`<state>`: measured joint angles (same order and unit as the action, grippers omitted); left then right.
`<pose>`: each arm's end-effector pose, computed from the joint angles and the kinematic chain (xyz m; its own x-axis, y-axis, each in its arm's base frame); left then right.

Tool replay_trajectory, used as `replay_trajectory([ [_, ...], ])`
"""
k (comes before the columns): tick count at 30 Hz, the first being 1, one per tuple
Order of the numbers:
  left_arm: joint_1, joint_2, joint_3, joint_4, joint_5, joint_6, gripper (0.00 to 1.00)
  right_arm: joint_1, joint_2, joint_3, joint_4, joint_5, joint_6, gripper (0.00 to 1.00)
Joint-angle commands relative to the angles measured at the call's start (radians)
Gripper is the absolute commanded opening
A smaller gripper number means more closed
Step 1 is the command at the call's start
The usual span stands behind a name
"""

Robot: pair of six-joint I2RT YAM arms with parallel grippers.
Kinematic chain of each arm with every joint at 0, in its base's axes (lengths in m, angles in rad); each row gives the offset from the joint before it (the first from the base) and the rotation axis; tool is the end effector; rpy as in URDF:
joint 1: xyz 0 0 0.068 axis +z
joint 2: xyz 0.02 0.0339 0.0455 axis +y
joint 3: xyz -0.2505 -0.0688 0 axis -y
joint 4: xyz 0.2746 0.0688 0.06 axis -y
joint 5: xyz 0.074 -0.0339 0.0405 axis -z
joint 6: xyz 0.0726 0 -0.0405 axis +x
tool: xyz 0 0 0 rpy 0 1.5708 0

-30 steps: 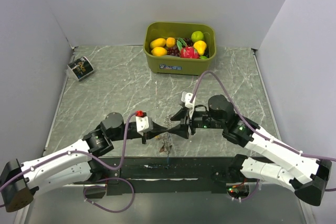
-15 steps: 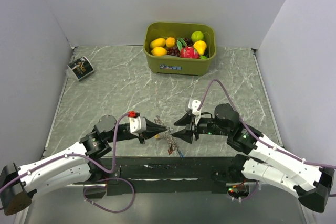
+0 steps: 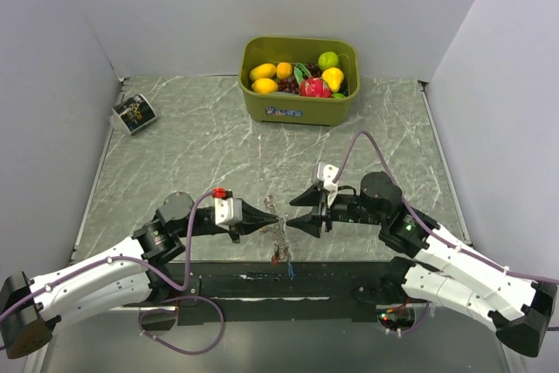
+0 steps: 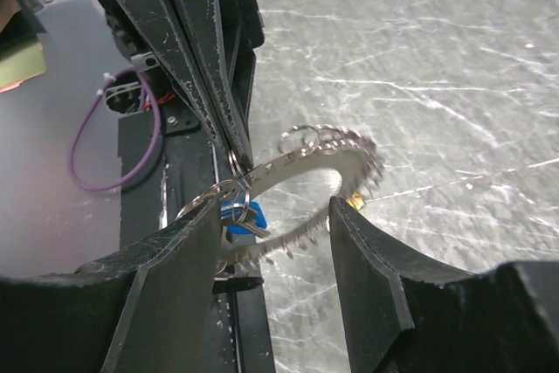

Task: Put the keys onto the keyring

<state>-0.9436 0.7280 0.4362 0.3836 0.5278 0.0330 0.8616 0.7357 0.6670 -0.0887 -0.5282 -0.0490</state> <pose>0.1168 -0.2234 0.2712 0.0866 -0.0708 -0.9937 0.9915 0.1033 0.0790 0.1333 0.2116 0.3012 -0.0540 -0.1279 -0.9903 -0.9834 0.1787 0.0305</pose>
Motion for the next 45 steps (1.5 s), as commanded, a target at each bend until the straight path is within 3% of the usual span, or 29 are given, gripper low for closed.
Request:
replay_trajectory([
  [1, -0.003, -0.016, 0.009, 0.092, 0.046, 0.002, 0.01, -0.013, 0.025, 0.025, 0.038, -0.046, -0.002, 0.59],
  [8, -0.004, -0.029, -0.001, 0.097, 0.041, 0.005, 0.01, -0.018, 0.025, -0.001, 0.06, -0.088, -0.006, 0.53],
  [17, -0.003, -0.029, 0.001, 0.106, 0.047, 0.007, 0.01, -0.022, 0.045, 0.002, 0.066, -0.128, -0.005, 0.16],
  [23, -0.004, -0.036, -0.007, 0.11, 0.043, 0.008, 0.01, -0.022, 0.057, 0.005, 0.063, -0.144, -0.008, 0.06],
  [28, -0.004, -0.036, -0.002, 0.106, 0.044, 0.008, 0.01, -0.021, 0.053, -0.003, 0.064, -0.139, -0.006, 0.04],
  [31, -0.004, -0.041, -0.002, 0.098, 0.043, 0.013, 0.01, -0.024, 0.041, -0.001, 0.053, -0.128, -0.011, 0.07],
  [34, -0.004, -0.044, -0.001, 0.083, 0.043, 0.021, 0.01, -0.026, 0.018, 0.002, 0.035, -0.107, -0.02, 0.2],
  [39, -0.004, -0.05, -0.001, 0.077, 0.046, 0.027, 0.01, -0.038, -0.01, 0.009, 0.02, -0.13, -0.029, 0.53],
  [40, -0.004, -0.049, 0.001, 0.074, 0.046, 0.027, 0.01, -0.039, -0.009, 0.013, 0.017, -0.139, -0.029, 0.69],
  [43, -0.004, -0.042, 0.004, 0.074, 0.046, 0.028, 0.01, -0.041, 0.008, 0.02, 0.021, -0.193, -0.022, 0.84],
  [45, -0.003, -0.039, 0.009, 0.074, 0.049, 0.03, 0.01, -0.041, 0.033, 0.026, 0.037, -0.219, -0.009, 0.85],
])
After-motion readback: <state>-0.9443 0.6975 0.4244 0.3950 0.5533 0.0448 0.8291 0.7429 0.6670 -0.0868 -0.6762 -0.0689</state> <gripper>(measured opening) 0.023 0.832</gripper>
